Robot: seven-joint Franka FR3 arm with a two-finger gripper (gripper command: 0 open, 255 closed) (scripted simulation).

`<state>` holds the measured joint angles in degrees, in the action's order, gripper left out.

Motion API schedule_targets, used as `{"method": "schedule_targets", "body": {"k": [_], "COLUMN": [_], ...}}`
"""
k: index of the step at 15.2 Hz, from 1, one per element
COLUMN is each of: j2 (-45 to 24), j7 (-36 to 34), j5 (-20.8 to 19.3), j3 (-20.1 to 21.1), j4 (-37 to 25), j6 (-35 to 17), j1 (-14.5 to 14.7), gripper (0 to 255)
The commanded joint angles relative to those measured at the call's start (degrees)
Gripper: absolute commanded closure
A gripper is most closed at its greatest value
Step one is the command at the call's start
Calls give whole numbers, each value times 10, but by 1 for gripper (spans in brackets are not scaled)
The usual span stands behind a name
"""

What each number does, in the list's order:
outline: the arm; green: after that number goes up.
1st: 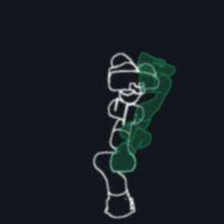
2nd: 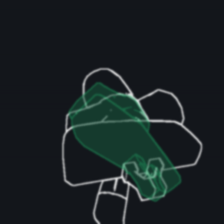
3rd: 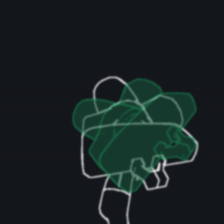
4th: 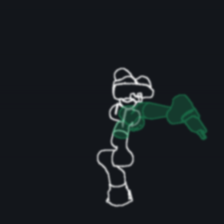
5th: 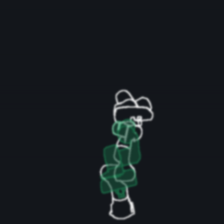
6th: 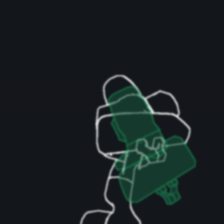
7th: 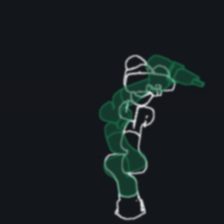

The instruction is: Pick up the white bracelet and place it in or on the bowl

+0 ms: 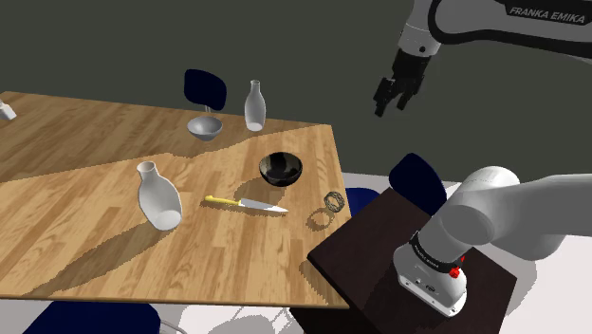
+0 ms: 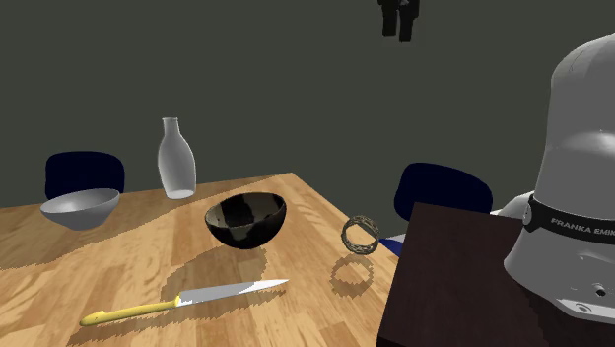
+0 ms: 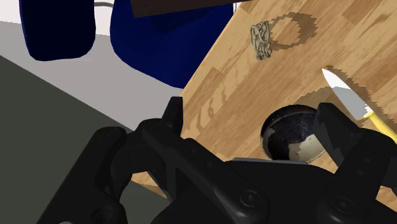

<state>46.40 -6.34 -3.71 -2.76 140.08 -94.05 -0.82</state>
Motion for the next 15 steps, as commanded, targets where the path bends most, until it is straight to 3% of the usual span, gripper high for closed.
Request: {"method": "schedule_targets", "body": {"k": [1, 8, 15], "j2": [0, -58, -160], "j7": [0, -5, -4], "j5": [0, 16, 37], "j3": [0, -3, -6], "j4": [0, 90, 150], "j6": [0, -120, -255], "j1": [0, 10, 26], "gripper": [0, 0, 0]}}
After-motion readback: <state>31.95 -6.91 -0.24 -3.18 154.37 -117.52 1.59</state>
